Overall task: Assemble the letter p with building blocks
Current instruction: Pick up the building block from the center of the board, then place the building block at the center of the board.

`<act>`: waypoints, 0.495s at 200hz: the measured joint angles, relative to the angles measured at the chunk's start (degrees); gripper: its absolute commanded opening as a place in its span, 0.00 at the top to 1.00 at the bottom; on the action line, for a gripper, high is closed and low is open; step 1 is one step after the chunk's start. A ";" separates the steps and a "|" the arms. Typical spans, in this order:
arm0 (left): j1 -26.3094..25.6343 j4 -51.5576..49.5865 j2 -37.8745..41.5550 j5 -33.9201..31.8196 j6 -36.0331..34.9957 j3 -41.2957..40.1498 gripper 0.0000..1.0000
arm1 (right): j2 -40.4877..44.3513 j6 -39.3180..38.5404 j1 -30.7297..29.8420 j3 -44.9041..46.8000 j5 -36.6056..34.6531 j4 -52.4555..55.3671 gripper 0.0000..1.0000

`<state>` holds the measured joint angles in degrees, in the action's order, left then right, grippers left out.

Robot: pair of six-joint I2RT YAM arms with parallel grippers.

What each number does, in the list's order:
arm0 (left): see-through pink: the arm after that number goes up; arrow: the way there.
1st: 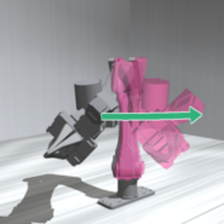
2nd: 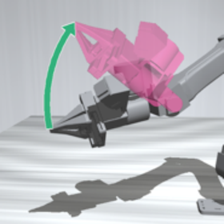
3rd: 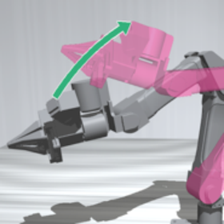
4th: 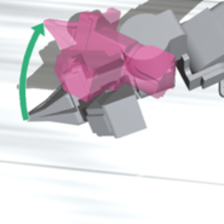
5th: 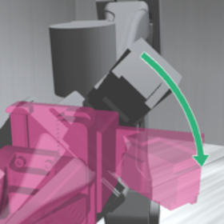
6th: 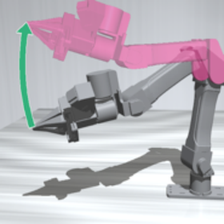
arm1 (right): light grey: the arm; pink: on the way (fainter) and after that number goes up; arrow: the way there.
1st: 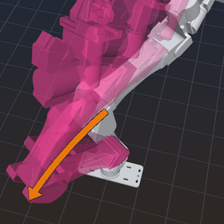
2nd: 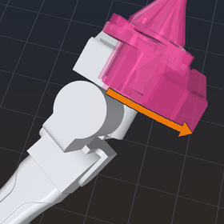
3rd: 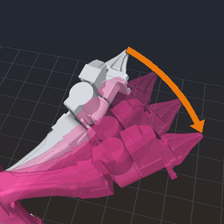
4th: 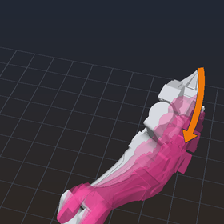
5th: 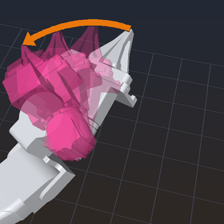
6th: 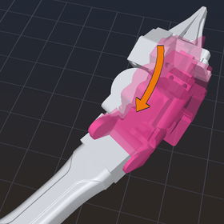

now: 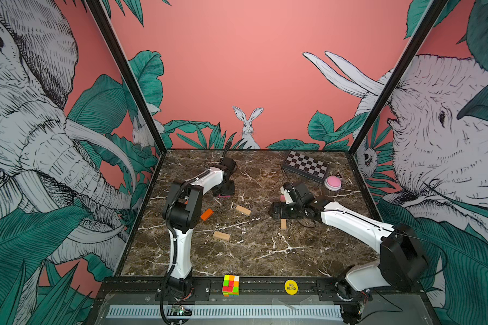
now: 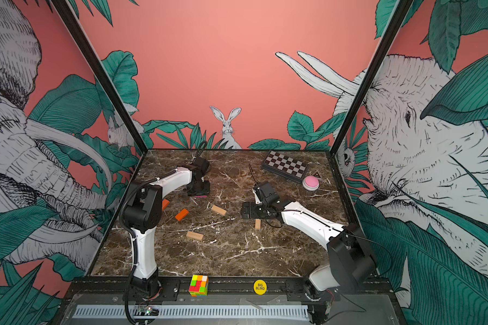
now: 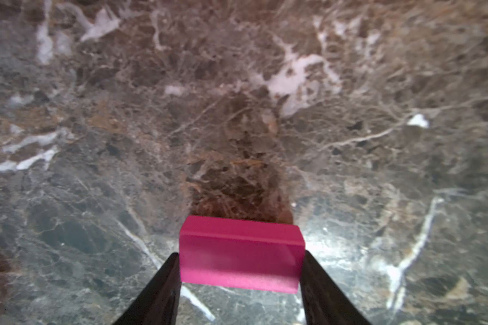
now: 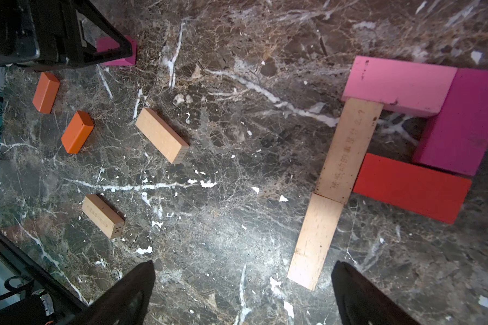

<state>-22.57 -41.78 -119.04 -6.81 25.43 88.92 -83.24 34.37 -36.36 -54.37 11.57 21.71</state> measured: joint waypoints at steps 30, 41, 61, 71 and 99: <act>-1.09 -0.07 -0.22 -0.09 0.74 0.20 0.48 | -1.03 0.20 0.00 0.00 0.52 -0.24 0.02; -1.44 -0.07 -0.33 -0.11 0.92 0.20 0.48 | -1.03 0.24 0.00 0.00 0.76 -0.26 0.01; -1.88 -0.11 -0.44 -0.15 1.16 0.31 0.48 | -1.03 0.39 0.00 0.00 0.98 -0.44 0.02; -2.08 -0.15 -0.55 -0.13 1.27 0.52 0.48 | -1.03 0.39 0.00 0.00 1.03 -0.50 0.02; -2.21 -0.11 -1.09 -0.11 1.53 1.25 0.47 | -1.03 0.50 0.00 0.00 1.07 -0.55 0.02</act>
<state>-24.77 -41.89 -120.14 -6.92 26.96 90.17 -84.27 34.87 -36.36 -54.37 12.64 21.17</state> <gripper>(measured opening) 0.624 0.984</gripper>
